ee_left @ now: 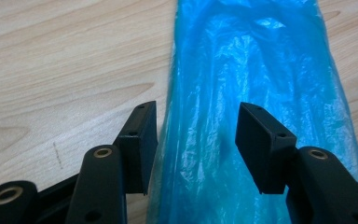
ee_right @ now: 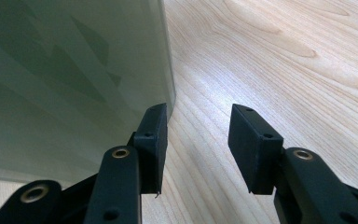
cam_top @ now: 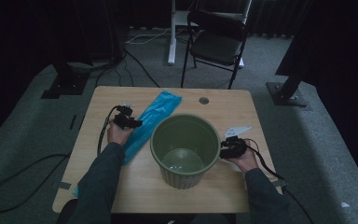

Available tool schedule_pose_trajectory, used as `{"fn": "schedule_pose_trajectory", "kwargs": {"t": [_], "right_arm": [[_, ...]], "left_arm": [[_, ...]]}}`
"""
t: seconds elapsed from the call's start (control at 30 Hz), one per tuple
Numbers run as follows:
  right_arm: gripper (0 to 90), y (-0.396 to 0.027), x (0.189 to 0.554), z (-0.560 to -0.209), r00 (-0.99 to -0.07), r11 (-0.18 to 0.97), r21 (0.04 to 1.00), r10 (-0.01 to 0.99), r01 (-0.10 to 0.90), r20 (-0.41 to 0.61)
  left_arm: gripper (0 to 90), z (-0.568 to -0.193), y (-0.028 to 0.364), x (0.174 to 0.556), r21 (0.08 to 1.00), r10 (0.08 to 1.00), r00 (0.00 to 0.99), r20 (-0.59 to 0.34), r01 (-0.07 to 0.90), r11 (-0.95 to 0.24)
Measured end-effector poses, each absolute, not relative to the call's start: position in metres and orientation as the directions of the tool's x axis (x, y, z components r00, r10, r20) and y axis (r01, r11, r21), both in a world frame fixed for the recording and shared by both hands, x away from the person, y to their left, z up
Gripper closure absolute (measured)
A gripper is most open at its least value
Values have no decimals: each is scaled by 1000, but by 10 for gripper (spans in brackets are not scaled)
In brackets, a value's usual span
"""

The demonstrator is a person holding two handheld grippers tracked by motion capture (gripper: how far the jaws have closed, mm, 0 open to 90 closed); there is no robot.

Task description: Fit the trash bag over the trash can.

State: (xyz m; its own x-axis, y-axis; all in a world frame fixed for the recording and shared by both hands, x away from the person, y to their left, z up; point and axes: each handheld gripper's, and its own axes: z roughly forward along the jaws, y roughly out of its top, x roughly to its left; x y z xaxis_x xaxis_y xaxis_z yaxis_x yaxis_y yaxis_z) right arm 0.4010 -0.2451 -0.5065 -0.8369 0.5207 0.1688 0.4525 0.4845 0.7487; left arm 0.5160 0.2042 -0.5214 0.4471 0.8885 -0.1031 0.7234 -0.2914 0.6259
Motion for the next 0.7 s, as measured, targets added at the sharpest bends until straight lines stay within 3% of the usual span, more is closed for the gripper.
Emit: {"fn": "schedule_pose_trajectory", "kwargs": {"t": [0.4,0.57,0.67,0.7], "right_arm": [[566,-246,401,-506,-836,483,750,522,452,169],[566,-246,400,-505,-836,482,751,522,451,167],[566,-247,400,-505,-835,480,752,524,452,167],[566,-248,400,-505,-834,478,753,526,453,168]], "left_arm": [[497,-525,200,517,605,881,463,-96,730,-317],[722,-524,203,511,595,871,485,-74,723,-351],[786,-523,209,505,584,858,508,-79,721,-374],[846,-523,210,503,581,854,513,-82,721,-378]]}}
